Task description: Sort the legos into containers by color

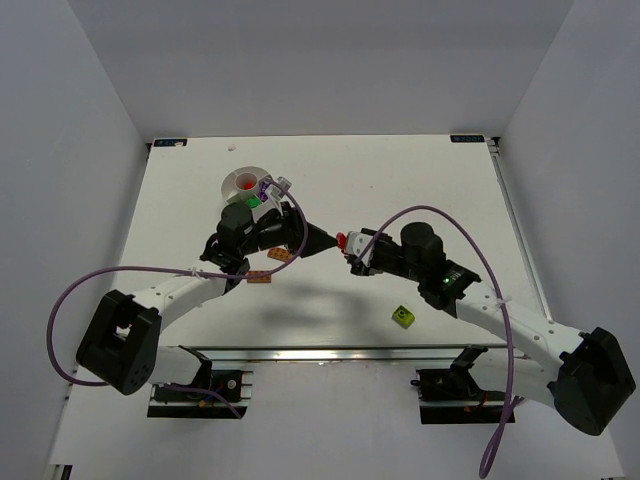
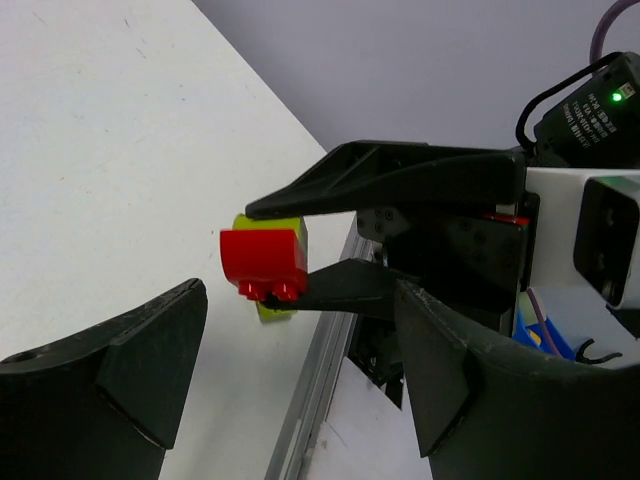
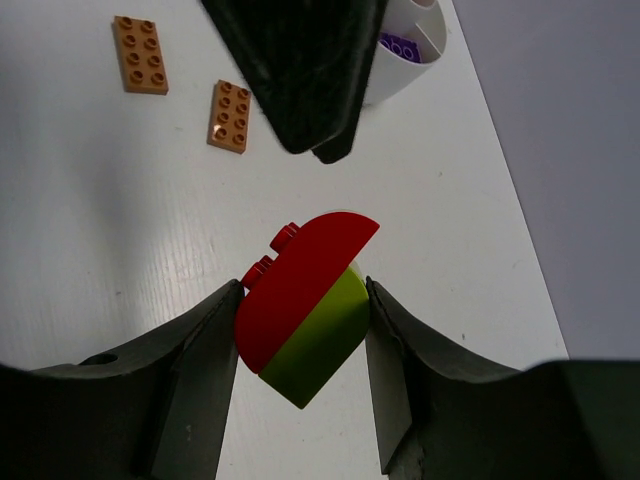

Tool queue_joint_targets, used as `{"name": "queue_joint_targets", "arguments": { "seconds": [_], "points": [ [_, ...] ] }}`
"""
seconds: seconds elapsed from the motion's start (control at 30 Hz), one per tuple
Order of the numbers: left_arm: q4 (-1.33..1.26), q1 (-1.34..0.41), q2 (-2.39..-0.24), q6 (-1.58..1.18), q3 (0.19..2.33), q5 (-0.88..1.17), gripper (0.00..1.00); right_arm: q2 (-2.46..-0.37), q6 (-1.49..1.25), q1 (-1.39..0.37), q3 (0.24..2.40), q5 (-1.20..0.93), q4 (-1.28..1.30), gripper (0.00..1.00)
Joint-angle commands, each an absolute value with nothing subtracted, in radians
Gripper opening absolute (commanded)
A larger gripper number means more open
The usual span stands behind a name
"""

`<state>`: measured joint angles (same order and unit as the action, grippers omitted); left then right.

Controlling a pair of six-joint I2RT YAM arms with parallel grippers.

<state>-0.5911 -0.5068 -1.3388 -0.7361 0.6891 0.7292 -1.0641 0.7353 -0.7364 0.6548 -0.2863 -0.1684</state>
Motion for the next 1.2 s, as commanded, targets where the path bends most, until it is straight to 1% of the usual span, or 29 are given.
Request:
{"name": "queue_joint_targets", "arguments": {
  "seconds": [0.0,0.23,0.47,0.6,0.63,0.73,0.83,0.87,0.93,0.97,1.0,1.07,1.1,1.13,1.17],
  "points": [
    [-0.566,-0.515,-1.318,-0.696,0.701,0.749,0.85,-1.072,0.667,-0.749,0.706,-0.169,-0.241,0.07],
    [-0.517,-0.522,-1.321,-0.66,0.713,0.73,0.83,-1.054,0.652,-0.778,0.681,-0.164,-0.272,0.07],
    [-0.514,-0.523,-1.325,-0.66,0.716,0.733,0.81,-1.054,0.655,-0.848,0.672,-0.147,-0.288,0.07],
    [-0.514,-0.523,-1.327,-0.66,0.716,0.735,0.76,-1.063,0.663,-0.882,0.673,-0.121,-0.301,0.07],
    [-0.518,-0.523,-1.328,-0.664,0.716,0.738,0.72,-1.066,0.664,-0.887,0.675,-0.115,-0.301,0.07],
    [-0.523,-0.525,-1.338,-0.675,0.716,0.747,0.64,-1.072,0.666,-0.899,0.673,-0.101,-0.307,0.08],
    [-0.522,-0.525,-1.342,-0.678,0.718,0.749,0.6,-1.075,0.666,-0.907,0.672,-0.095,-0.31,0.08],
    [-0.52,-0.525,-1.344,-0.677,0.719,0.749,0.57,-1.075,0.666,-0.91,0.67,-0.094,-0.311,0.08],
    [-0.518,-0.525,-1.35,-0.676,0.721,0.752,0.52,-1.074,0.666,-0.913,0.667,-0.089,-0.316,0.08],
    [-0.52,-0.525,-1.35,-0.678,0.721,0.755,0.43,-1.074,0.667,-0.916,0.667,-0.089,-0.316,0.09],
    [-0.519,-0.525,-1.353,-0.678,0.724,0.756,0.39,-1.071,0.667,-0.916,0.666,-0.089,-0.318,0.1],
    [-0.518,-0.525,-1.359,-0.678,0.726,0.764,0.3,-1.071,0.666,-0.917,0.664,-0.084,-0.322,0.16],
    [-0.517,-0.525,-1.361,-0.68,0.729,0.765,0.2,-1.071,0.666,-0.917,0.663,-0.081,-0.321,0.21],
    [-0.517,-0.525,-1.362,-0.677,0.73,0.767,0.16,-1.072,0.669,-0.917,0.663,-0.078,-0.322,0.3],
    [-0.514,-0.525,-1.362,-0.673,0.73,0.769,0.12,-1.074,0.67,-0.917,0.661,-0.078,-0.321,0.35]
  ]
}}
